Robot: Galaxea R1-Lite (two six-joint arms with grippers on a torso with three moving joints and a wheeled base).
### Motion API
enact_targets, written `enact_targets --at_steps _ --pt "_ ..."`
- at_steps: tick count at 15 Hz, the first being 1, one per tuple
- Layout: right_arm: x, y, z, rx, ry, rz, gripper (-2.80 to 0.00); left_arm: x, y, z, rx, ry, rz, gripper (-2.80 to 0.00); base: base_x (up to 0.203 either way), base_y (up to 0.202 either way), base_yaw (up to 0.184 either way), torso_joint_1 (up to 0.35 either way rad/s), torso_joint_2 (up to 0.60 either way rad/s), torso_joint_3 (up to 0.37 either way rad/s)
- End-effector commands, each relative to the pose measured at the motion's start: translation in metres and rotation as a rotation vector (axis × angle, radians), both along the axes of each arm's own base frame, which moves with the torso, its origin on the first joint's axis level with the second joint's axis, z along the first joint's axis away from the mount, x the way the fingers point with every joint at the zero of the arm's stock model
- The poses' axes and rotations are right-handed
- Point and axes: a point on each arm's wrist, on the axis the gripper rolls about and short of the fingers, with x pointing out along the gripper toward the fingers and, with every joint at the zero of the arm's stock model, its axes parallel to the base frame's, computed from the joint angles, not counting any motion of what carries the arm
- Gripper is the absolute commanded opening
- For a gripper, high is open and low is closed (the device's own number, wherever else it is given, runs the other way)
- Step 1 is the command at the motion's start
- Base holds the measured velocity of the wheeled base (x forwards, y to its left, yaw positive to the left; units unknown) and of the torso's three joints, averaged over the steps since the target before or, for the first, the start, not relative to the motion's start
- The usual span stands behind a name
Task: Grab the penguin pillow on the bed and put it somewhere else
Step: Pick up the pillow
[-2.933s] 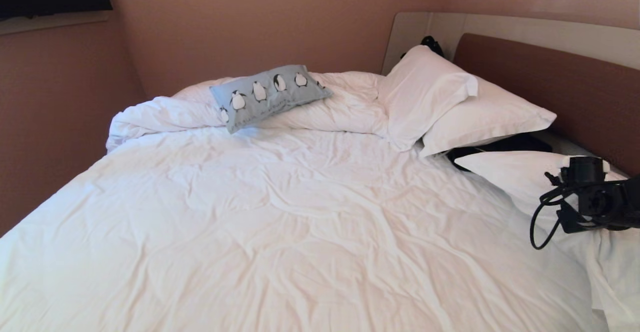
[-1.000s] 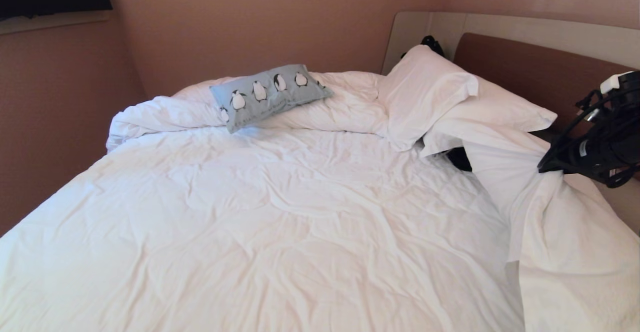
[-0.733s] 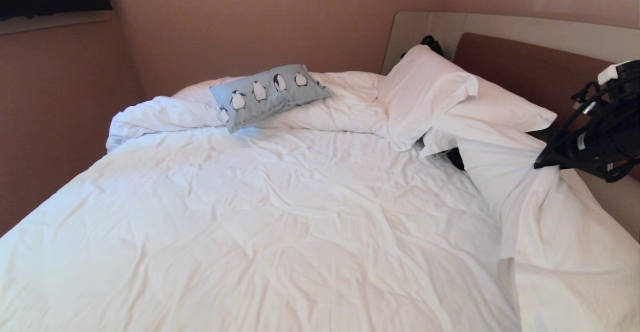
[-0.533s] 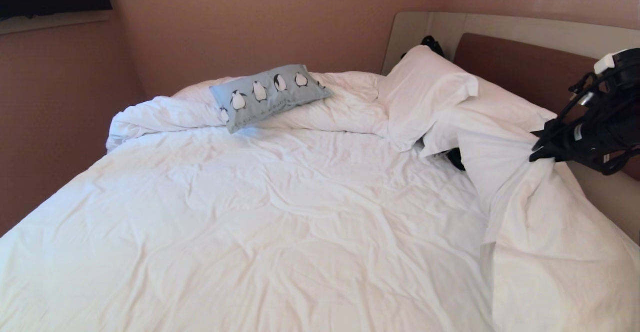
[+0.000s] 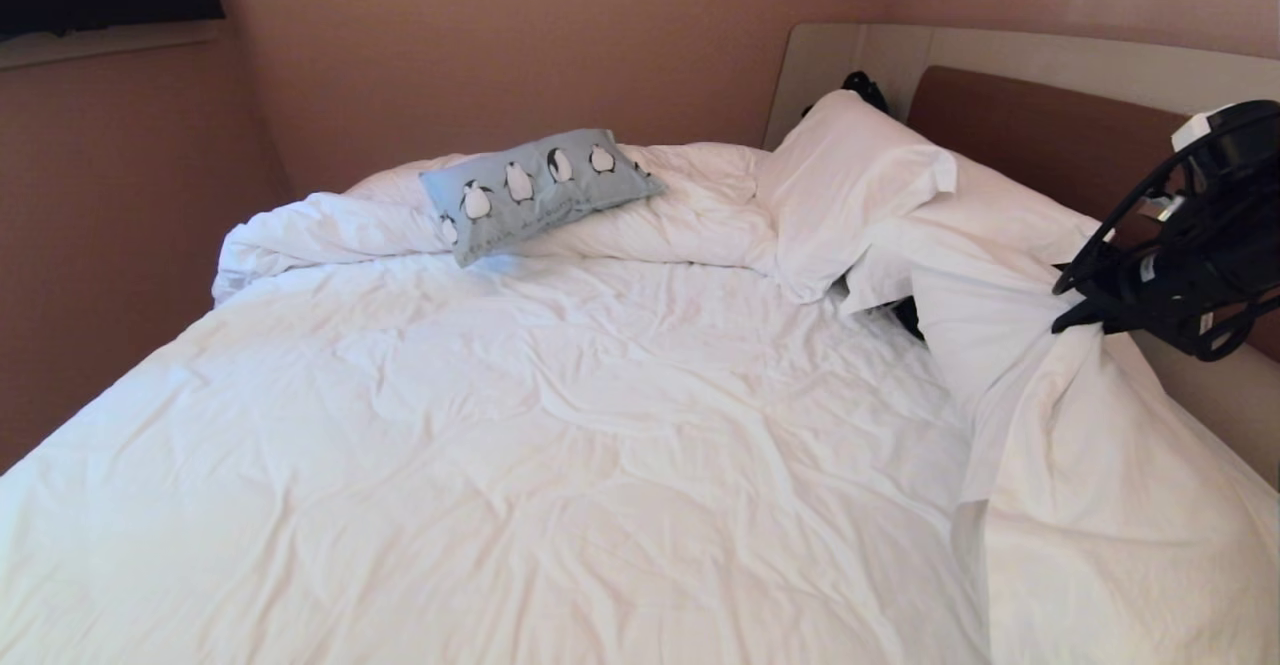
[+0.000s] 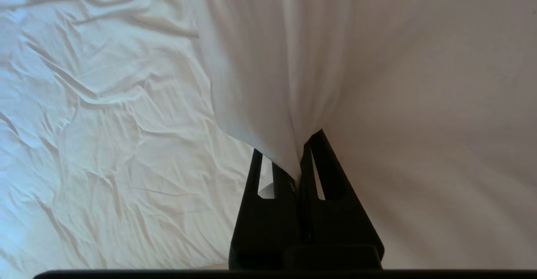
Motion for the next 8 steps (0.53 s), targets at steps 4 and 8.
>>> enact_targets --at_steps 4,8 --pt "0.002 0.002 0.012 0.08 -0.022 -0.076 -2.8 0.0 0.0 0.0 0.0 0.0 0.001 -2.8 0.0 0.0 0.0 0.0 0.0 0.0" --pt "0.002 0.002 0.019 0.134 -0.02 -0.127 -2.8 0.0 0.0 0.0 0.0 0.0 0.001 -2.8 0.0 0.0 0.0 0.0 0.0 0.0"
